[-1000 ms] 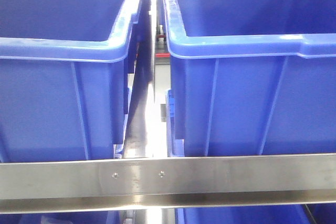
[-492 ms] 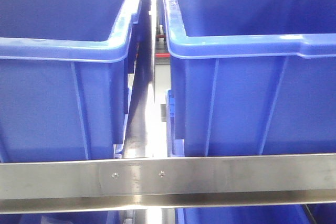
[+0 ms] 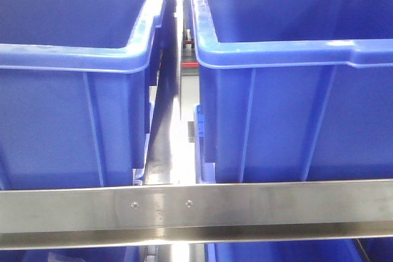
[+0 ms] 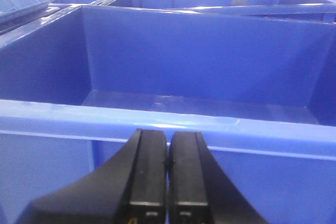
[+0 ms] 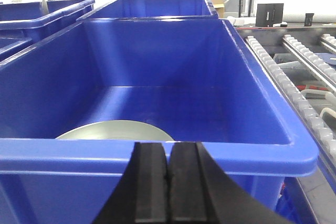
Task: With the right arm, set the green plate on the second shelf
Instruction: 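Open the right gripper and withdraw it from the bin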
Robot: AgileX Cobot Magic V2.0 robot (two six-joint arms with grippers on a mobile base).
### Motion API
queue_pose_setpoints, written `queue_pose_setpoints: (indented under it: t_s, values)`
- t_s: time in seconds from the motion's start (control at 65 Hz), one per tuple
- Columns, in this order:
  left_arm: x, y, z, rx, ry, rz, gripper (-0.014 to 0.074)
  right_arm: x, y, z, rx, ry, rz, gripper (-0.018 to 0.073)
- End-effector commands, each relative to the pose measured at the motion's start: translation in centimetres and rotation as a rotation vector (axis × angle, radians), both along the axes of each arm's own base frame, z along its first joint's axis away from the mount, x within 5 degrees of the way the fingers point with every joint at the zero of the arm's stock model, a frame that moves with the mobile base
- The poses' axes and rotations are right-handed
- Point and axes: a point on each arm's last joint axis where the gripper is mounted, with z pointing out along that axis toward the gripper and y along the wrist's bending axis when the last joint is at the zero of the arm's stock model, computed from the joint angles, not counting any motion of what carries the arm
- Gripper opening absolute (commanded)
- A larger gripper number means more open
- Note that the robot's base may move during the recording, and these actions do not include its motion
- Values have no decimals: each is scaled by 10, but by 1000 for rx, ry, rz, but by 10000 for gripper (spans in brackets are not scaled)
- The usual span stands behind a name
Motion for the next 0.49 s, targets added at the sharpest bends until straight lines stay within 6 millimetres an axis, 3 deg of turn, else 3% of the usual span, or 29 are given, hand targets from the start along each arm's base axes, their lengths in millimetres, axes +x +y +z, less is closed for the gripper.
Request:
queue_pose_setpoints:
  t_s: [0.0,0.477]
  values:
    - [0,0,-4,-2,-69,2,130,-4,-1,14,3,-117,-8,50]
    - [0,0,-4,-2,-69,2,130,-4,-1,14,3,-117,-8,50]
